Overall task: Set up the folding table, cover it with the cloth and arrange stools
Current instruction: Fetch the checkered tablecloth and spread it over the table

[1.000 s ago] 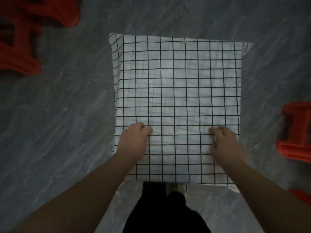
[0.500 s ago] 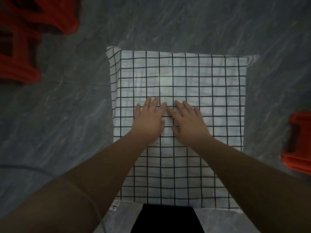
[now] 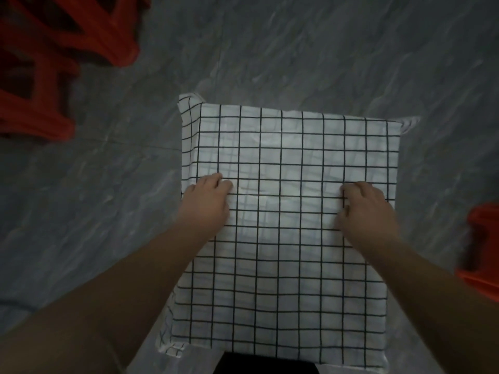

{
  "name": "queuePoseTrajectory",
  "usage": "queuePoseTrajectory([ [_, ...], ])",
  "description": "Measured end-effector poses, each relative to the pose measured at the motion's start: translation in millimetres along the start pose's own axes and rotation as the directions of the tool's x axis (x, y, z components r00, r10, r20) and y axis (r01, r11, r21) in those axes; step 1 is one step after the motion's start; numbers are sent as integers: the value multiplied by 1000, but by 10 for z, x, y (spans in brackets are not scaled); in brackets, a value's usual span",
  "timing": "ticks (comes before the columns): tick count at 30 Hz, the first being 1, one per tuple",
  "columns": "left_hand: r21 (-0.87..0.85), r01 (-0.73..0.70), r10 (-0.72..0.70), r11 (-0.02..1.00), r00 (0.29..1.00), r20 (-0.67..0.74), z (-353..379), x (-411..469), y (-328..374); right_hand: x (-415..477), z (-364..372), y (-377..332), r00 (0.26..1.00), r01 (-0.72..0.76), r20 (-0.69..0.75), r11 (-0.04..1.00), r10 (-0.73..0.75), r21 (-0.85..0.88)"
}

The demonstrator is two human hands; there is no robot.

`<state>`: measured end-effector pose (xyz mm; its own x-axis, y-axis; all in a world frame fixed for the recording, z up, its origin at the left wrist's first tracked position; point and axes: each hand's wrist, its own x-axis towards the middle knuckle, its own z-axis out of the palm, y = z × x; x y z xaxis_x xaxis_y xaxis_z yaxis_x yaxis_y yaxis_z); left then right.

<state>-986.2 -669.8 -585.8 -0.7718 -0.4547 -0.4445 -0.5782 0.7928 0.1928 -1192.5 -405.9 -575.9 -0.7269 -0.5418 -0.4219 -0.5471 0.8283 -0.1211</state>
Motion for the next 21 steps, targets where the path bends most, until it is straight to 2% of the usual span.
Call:
queuePoseTrajectory([
  [2, -21, -6, 4, 1000, 998, -59, -80, 140, 134, 129, -23, -130, 997, 29, -66, 998, -26, 54],
  [5, -53, -118, 112, 992, 988, -111, -188, 468, 394, 373, -49, -414, 981, 175, -106, 978, -163, 115],
  [8, 4, -216, 216, 976, 974, -74, -263, 800, 621, 607, -61, -722, 945, 324, -61, 944, -320, 67],
  [10, 25, -204, 204, 979, 979, -3, -271, 944, 684, 739, -50, -812, 937, 349, 5, 937, -349, 17],
  [14, 65, -203, 197, 977, 977, 82, -278, 1025, 564, 879, -72, -607, 973, 229, 23, 973, -228, -37],
  [21, 45, -69, 68, 997, 997, 26, -333, 885, 100, 782, -179, 141, 1000, -5, 24, 1000, 6, -13],
])
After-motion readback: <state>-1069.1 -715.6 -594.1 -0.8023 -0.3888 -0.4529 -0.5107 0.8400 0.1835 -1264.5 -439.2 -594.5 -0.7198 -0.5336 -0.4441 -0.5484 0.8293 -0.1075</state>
